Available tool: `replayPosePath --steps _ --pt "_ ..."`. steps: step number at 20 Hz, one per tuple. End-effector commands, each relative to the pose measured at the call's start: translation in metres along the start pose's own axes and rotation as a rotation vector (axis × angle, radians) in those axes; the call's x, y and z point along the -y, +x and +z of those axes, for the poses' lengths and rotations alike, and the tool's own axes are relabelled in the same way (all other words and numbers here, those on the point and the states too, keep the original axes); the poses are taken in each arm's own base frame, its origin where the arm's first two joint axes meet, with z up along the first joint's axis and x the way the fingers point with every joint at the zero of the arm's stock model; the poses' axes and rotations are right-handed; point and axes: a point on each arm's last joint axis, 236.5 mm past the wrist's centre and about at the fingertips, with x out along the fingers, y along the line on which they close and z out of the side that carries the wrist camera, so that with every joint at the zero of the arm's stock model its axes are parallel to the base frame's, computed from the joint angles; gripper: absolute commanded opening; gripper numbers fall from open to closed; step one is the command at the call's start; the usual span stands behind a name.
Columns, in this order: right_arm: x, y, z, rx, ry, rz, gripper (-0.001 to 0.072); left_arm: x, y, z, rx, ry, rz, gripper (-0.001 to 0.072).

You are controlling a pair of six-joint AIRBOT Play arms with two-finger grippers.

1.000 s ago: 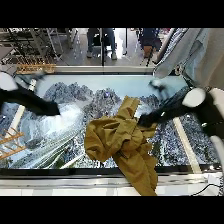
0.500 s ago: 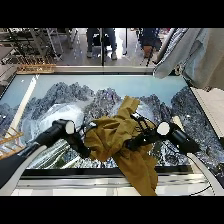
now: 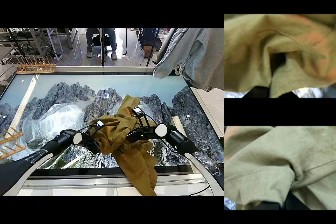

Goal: Fold the clothes and pants, and hang the long-sleeved shirts on hangers.

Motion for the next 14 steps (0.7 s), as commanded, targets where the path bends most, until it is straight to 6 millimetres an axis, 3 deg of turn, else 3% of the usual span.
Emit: replayPosePath --steps 1,3,5,7,8,10,12,14 --pt "-0.002 -0.015 0.013 0.042 -0.028 -0.013 0.0026 -0.008 -0.02 0.041 0.168 -0.007 0.052 0.0021" --pt "-0.013 -0.046 0.016 0.012 -0.114 -0.012 0.0025 -0.005 -0.063 0.053 0.23 0.039 0.056 0.002" --pt "-0.025 -0.096 0.021 -0.023 -0.185 -0.037 0.0025 -0.005 -0.133 0.073 0.366 0.05 0.075 0.0019" --pt "-0.05 -0.161 0.032 -0.009 -0.226 -0.041 0.0025 -0.008 -0.231 0.094 0.537 0.075 0.128 0.0019" --pt "-0.068 -0.197 0.036 0.014 -0.236 -0.03 0.0025 -0.005 -0.291 0.103 0.642 0.079 0.156 0.0019" --pt "-0.12 -0.275 0.047 0.132 -0.261 0.038 0.0026 0.018 -0.41 0.117 0.875 0.089 0.169 0.0019" --pt "-0.195 -0.36 0.057 0.344 -0.368 0.189 0.0025 0.067 -0.509 0.114 1.057 0.154 0.115 0.0018" --pt "-0.26 -0.436 0.06 0.564 -0.509 0.322 0.0024 0.115 -0.568 0.101 1.127 0.245 0.061 0.0018"
